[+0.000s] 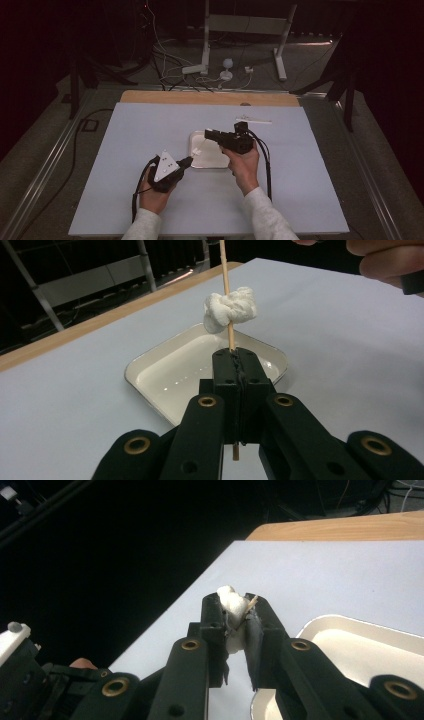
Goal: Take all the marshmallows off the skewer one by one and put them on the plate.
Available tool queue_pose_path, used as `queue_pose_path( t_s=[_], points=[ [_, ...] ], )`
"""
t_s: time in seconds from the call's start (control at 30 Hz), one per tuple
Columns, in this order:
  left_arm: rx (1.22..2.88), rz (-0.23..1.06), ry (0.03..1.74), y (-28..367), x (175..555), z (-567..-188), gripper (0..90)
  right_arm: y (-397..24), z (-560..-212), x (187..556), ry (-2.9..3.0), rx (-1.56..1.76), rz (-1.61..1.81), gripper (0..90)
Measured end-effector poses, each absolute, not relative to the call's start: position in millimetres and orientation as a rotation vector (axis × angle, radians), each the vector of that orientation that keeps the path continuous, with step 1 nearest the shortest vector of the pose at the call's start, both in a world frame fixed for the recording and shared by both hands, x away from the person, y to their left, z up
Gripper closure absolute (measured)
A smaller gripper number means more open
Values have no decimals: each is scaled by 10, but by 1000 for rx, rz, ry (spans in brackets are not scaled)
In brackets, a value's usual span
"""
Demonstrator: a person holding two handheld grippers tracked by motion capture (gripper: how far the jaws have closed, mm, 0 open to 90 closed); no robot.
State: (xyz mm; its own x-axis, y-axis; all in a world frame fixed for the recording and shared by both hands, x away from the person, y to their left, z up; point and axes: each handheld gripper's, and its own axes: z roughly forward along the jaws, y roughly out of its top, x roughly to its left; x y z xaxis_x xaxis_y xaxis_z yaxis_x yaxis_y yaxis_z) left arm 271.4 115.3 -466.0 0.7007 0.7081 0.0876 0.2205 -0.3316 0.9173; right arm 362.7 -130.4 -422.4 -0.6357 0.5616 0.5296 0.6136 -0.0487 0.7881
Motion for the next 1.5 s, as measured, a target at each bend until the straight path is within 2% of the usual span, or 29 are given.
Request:
queue_pose_path(
  t_s=[1.07, 1.5],
  points=[
    [1969, 664, 745, 1119, 2697, -4658, 900, -1276, -4253, 3693, -2248, -1445, -1802, 797],
    [2000, 657, 752, 1119, 2711, -4683, 900, -1268, -4248, 3678, -2328, -1512, -1788, 850]
  ],
)
